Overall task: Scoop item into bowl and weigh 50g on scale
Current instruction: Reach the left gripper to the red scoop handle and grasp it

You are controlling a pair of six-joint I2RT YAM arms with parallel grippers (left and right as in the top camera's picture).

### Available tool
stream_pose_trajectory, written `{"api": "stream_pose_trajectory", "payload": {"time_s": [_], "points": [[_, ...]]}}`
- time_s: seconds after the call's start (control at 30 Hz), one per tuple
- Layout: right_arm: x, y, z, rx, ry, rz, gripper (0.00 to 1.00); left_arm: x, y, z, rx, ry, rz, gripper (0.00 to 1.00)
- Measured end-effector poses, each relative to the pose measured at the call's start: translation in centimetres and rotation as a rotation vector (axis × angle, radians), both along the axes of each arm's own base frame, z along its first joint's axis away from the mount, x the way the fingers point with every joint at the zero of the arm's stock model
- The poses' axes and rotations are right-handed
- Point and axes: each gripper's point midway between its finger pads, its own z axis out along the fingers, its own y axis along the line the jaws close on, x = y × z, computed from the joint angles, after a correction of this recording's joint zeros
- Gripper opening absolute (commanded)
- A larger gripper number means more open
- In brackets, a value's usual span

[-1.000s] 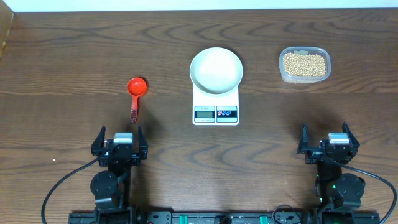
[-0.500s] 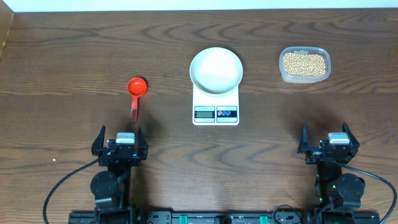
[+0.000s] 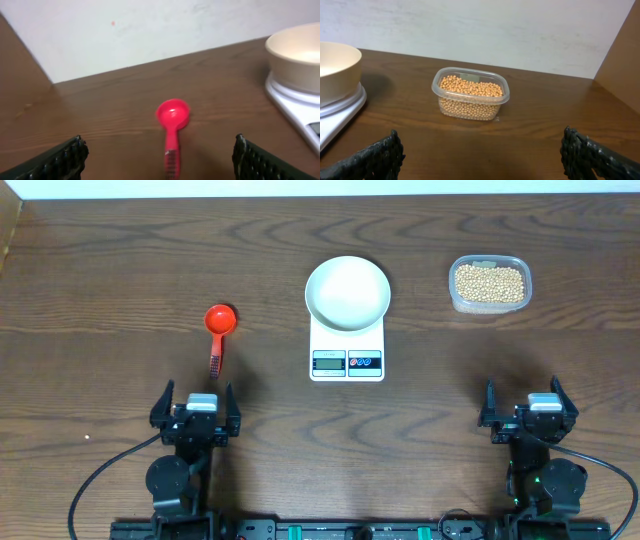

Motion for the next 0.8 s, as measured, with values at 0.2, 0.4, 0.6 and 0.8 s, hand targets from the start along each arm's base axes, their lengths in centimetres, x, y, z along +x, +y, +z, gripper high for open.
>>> {"api": "stream_pose_trajectory", "payload": {"time_s": [0.2, 0.4, 0.6, 0.8], "points": [[0.0, 0.0, 0.0, 0.000, 0.000, 0.000, 0.99, 0.1, -0.5, -0.5, -0.074, 0.036, -0.022, 0.95], [0.0, 0.0, 0.0, 0.000, 0.000, 0.000, 0.99, 1.2, -1.0, 2.9, -0.104, 0.092, -0.051, 0.95], [0.0, 0.0, 0.0, 0.000, 0.000, 0.000, 0.99, 4.3, -1.6, 6.1, -0.140, 0.213, -0.098, 0.95], [0.0, 0.0, 0.0, 0.000, -0.001, 0.000, 0.99, 8.2, -1.9, 5.8, -0.193, 0.446, -0.121, 0.95]]}}
